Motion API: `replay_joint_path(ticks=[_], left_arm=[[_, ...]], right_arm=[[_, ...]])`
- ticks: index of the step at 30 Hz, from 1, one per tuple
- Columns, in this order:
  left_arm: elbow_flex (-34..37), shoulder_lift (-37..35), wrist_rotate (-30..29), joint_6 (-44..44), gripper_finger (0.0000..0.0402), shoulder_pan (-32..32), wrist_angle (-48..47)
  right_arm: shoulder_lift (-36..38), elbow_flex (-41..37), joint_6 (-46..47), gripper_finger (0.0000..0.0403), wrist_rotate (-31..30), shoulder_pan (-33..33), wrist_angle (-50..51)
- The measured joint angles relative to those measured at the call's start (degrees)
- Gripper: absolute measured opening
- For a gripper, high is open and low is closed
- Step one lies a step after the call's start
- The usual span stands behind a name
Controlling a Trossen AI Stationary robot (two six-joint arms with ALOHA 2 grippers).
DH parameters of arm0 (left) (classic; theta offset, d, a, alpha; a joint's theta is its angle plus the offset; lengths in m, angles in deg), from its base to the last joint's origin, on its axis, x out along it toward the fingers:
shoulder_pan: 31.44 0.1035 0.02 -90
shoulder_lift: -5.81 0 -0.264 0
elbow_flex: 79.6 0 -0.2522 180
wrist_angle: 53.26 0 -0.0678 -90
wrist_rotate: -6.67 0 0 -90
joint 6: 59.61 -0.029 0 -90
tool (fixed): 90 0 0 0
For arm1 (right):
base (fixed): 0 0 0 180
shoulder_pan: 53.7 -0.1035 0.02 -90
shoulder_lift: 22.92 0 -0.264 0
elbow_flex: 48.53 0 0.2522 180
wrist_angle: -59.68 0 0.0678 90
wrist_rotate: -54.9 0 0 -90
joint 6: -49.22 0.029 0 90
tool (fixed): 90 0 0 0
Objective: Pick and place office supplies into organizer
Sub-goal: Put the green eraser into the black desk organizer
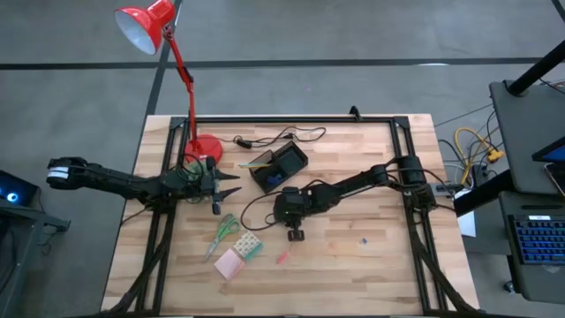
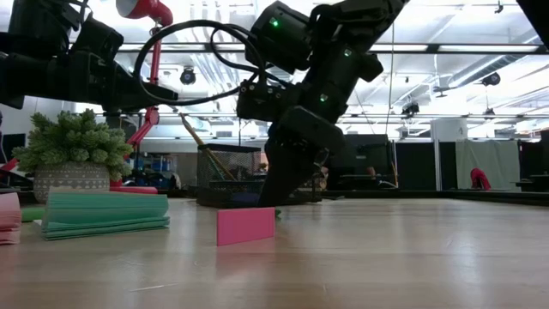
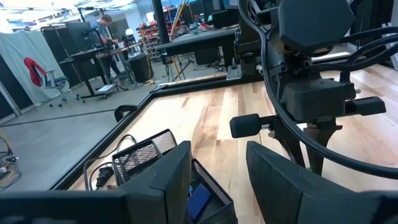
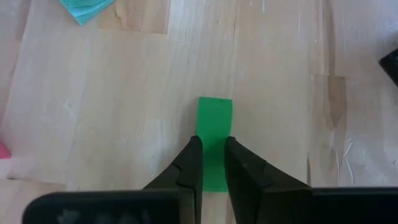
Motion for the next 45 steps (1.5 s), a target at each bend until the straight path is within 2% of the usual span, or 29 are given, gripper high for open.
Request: replay_joint_path(ticks=[18, 24, 30, 45], left_arm=[[0.0, -0.05, 0.0, 0.01, 0.0142, 0.0, 0.0], [0.0, 0.0, 0.0, -0.01, 0.0142, 0.0, 0.0], [0.0, -0.04, 0.0, 0.01, 0.0142, 0.0, 0.0], [0.0, -0.04, 0.0, -0.01, 0.0142, 0.0, 0.0]], right_arm=[[2.49, 1.6, -0.32, 0.0043, -0.46, 0.09, 3.71], [4.52, 1.62, -3.9, 0.0043, -0.84, 0.36, 3.28], [5.75, 1.69, -9.08, 0.0043, -6.43, 1.9, 2.93], [6.19, 1.73, -23.45, 0.0043, -6.36, 9.75, -0.85]])
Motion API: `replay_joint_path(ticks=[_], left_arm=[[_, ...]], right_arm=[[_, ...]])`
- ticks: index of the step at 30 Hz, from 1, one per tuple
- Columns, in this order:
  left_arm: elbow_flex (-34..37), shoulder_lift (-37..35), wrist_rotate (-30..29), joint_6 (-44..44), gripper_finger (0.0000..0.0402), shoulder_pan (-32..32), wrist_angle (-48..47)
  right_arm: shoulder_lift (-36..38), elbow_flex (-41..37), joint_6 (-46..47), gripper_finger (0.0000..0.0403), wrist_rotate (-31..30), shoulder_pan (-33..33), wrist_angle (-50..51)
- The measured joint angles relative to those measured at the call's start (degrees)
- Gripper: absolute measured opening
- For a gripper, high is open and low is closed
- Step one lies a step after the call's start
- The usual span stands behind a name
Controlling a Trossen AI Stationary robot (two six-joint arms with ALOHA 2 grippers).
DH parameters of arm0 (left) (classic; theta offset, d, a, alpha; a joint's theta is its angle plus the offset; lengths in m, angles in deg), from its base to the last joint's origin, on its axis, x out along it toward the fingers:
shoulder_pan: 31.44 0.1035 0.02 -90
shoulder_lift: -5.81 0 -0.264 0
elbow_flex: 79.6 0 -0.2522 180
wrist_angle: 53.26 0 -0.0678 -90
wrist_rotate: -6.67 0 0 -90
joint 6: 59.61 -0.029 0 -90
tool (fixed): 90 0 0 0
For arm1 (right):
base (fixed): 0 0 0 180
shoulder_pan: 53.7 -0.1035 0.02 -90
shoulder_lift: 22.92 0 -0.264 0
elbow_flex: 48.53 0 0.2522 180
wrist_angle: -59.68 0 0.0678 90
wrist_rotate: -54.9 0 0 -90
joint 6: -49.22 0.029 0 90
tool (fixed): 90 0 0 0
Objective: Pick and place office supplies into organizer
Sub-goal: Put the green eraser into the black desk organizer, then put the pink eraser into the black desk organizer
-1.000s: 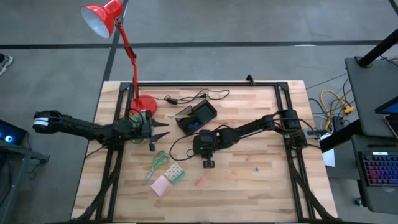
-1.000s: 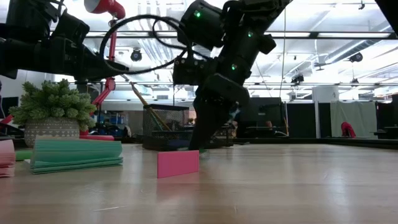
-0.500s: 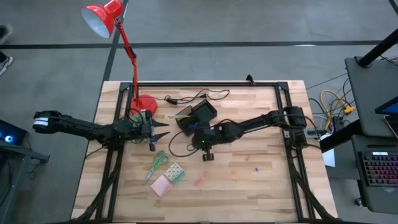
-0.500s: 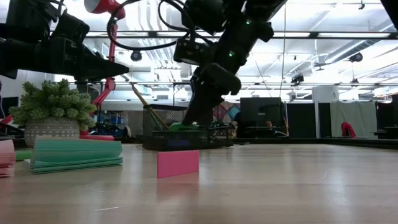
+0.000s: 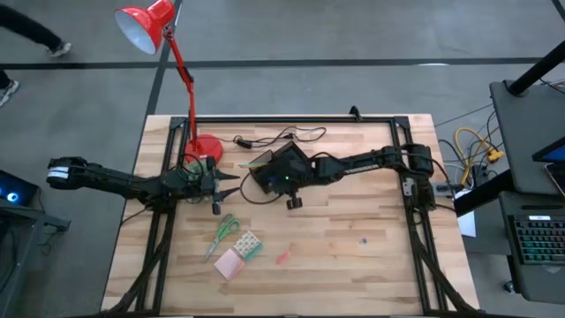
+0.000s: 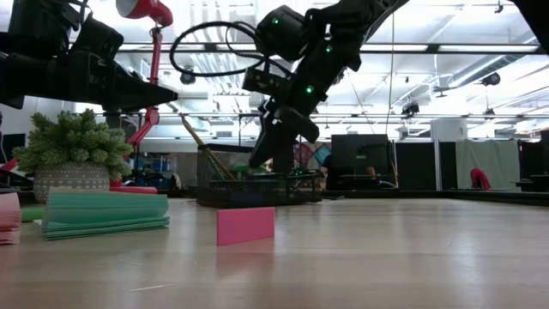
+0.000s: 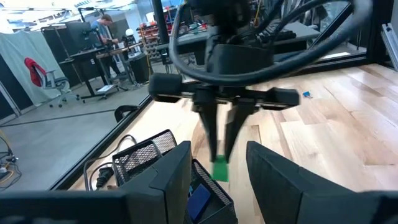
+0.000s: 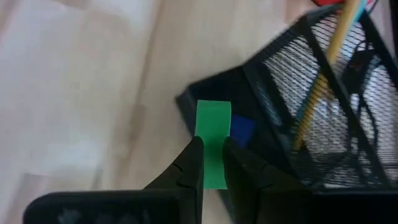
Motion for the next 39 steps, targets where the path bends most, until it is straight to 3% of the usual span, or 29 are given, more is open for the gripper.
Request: replay_joint_path(ticks=[18, 39], left_arm=[[0.0, 0.04, 0.0, 0.0, 0.0142, 0.0, 0.0], [0.0, 0.0, -0.01, 0.0, 0.0142, 0.0, 0.0]], right_arm=[[-2.08, 0.0, -6.49, 0.0046, 3.39, 4.5, -1.41], [-2.08, 0.04, -4.96, 0.012, 3.1, 4.5, -3.89]])
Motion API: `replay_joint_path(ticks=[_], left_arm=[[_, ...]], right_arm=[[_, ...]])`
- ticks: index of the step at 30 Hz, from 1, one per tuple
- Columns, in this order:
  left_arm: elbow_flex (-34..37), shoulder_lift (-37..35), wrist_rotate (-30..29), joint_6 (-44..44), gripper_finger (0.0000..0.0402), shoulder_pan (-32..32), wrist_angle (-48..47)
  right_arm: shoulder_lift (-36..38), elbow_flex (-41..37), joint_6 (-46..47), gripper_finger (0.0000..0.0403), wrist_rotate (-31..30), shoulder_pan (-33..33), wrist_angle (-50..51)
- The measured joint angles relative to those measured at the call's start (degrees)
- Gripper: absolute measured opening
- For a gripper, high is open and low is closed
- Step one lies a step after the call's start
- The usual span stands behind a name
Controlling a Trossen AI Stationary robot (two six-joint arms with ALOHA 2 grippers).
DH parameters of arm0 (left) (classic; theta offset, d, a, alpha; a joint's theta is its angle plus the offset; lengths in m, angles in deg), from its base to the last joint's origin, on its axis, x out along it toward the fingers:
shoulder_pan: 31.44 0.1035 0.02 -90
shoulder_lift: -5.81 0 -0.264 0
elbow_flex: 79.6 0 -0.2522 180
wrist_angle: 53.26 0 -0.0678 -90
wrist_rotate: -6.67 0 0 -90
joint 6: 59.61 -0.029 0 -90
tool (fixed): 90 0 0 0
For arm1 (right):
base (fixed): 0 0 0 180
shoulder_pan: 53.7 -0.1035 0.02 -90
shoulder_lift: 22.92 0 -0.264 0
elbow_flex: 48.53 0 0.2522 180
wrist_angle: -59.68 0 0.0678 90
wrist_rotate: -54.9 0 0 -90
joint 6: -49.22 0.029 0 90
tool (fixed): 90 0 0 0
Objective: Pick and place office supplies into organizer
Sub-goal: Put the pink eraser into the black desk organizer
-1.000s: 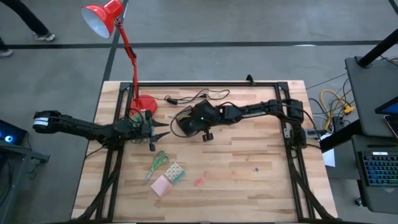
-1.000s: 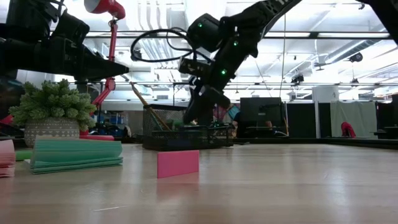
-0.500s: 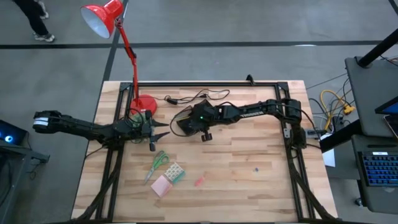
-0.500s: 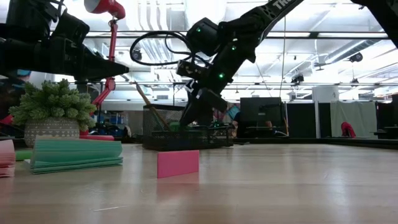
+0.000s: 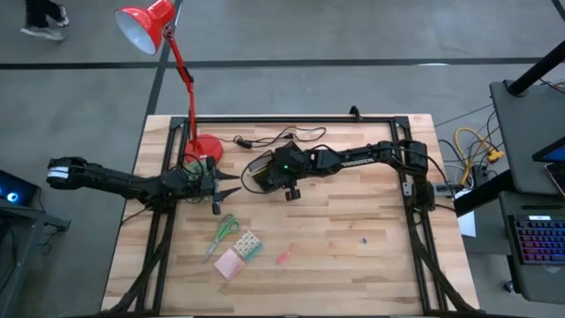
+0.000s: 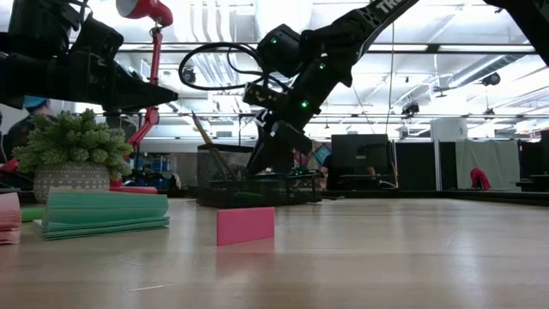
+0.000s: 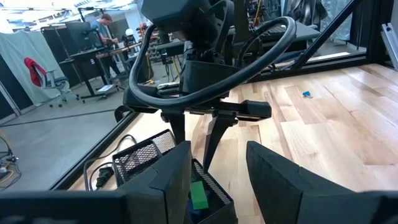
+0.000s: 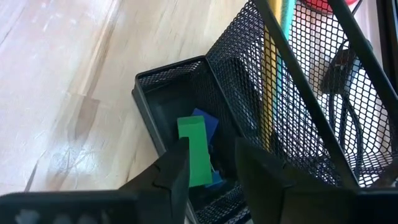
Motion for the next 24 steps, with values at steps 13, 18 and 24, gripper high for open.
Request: replay_joint_path(ticks=[13, 18, 24], left_arm=[[0.0, 0.02, 0.01, 0.0, 0.0142, 0.0, 0.0], [0.0, 0.0, 0.01, 0.0, 0.0142, 0.0, 0.0], [0.0, 0.04, 0.01, 0.01, 0.0142, 0.0, -0.03]], right_arm=[[0.99, 2.91, 7.56, 0.012, 0.03, -1.42, 5.64], [2.33, 4.25, 8.99, 0.0113, 0.47, -4.59, 10.62], [3.21, 4.37, 10.14, 0.0107, 6.88, -9.92, 12.38]])
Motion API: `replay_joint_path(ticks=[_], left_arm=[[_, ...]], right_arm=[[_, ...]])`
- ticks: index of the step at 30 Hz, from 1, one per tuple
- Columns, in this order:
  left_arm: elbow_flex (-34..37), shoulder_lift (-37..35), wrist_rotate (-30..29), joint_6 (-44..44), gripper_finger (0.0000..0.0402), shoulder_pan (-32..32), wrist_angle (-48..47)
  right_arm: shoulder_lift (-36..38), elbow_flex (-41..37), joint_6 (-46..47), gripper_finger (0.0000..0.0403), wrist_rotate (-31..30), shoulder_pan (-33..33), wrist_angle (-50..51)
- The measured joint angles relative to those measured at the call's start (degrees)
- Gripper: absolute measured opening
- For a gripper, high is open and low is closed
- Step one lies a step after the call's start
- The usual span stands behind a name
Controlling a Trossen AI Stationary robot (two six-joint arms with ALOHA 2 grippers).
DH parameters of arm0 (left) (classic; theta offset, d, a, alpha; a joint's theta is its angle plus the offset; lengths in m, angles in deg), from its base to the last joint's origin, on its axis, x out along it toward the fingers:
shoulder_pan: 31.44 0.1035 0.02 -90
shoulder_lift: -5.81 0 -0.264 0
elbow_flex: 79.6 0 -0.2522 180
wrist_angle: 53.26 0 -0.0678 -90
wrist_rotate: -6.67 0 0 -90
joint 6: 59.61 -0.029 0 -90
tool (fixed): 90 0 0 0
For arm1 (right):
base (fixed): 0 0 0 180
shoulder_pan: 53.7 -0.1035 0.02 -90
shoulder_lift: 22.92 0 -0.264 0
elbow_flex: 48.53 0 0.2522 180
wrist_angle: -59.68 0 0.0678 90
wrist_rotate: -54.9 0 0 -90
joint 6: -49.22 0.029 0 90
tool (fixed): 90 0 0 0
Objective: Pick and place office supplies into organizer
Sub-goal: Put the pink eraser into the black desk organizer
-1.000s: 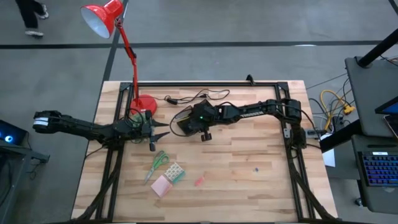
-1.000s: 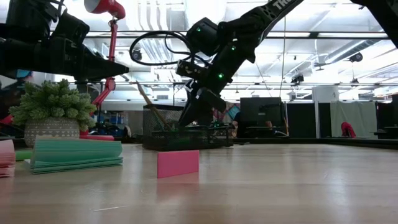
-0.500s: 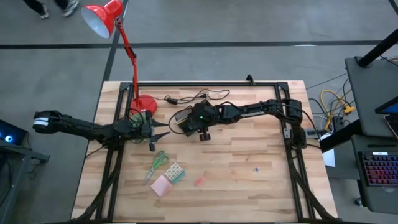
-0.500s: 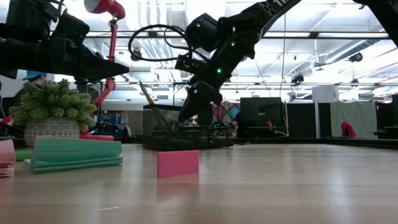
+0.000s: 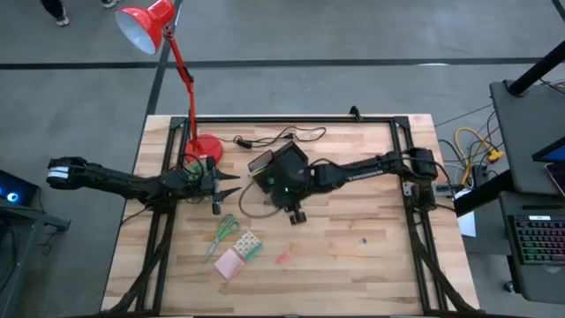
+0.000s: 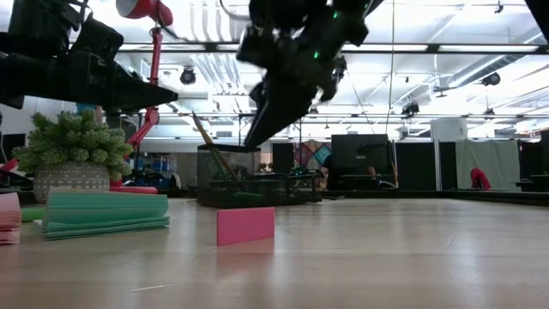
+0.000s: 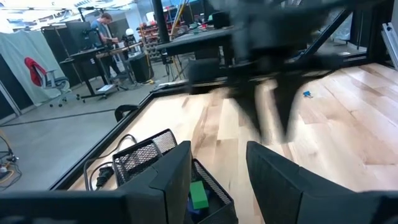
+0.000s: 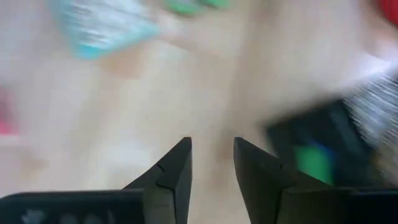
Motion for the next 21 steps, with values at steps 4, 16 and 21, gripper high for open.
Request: replay_joint_path(ticks=[4, 16, 21], left_arm=[[0.0, 0.0, 0.0, 0.0, 0.0142, 0.0, 0.0], [0.0, -0.07, 0.0, -0.01, 0.0142, 0.0, 0.04], [0.0, -0.02, -0.02, -0.01, 0.0142, 0.0, -0.01]], right_arm=[[-0.06, 0.0, -0.54, 0.0107, 9.02, -3.95, -0.26], [-3.98, -0.24, -11.17, 0.0111, 12.73, -13.55, -1.09], [-5.48, -0.24, -12.06, 0.014, 12.68, -13.73, -4.13]])
